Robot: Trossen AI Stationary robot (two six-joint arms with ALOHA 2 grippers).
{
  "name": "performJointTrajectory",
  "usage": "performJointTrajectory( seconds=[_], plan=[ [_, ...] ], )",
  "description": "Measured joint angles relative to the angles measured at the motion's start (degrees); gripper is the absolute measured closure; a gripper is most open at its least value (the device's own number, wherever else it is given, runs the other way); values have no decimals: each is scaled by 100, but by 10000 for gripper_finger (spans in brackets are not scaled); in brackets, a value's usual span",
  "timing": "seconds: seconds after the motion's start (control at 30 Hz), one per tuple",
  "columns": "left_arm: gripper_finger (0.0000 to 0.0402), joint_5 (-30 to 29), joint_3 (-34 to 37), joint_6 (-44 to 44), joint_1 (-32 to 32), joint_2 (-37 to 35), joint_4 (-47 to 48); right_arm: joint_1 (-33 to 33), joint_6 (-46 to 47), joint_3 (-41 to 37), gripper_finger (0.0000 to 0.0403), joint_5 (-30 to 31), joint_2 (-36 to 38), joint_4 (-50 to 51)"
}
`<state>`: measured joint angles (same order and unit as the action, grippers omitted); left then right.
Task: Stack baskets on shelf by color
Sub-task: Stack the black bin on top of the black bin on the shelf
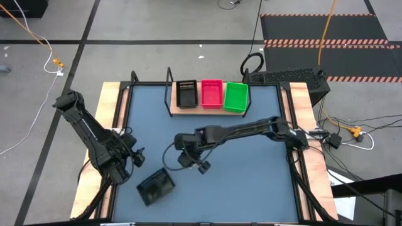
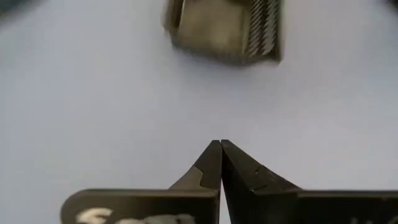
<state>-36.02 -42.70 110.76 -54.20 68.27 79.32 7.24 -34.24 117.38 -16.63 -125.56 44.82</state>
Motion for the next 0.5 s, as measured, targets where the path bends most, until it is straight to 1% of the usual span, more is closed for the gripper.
performJointTrajectory(
  seconds=[0.07,0.1,0.17,0.23,0.27,0.37,0.4,0.43,0.5],
  plan=[
    [117,1,0,26,-8,-2,1,44,32,-101,401,6,163,-223],
    [117,-4,0,36,-6,0,1,63,-142,-201,402,14,202,-456],
    [117,-17,0,38,-6,0,6,84,-807,-490,402,17,241,-881],
    [117,-25,0,39,-6,-1,6,86,-1329,-897,395,127,184,-1628],
    [117,-30,0,35,-6,0,8,82,-1516,-1141,387,298,114,-2218],
    [117,-47,0,18,-6,0,12,70,-2103,-1716,354,1083,-110,-3850],
    [117,-51,0,16,-6,-2,12,68,-2431,-1811,342,1239,-191,-4191],
    [117,-56,0,16,-6,0,13,68,-2784,-1858,332,1349,-298,-4322],
    [117,-84,0,13,-6,-1,29,78,-3270,-1846,317,1363,-509,-4428]
  ],
)
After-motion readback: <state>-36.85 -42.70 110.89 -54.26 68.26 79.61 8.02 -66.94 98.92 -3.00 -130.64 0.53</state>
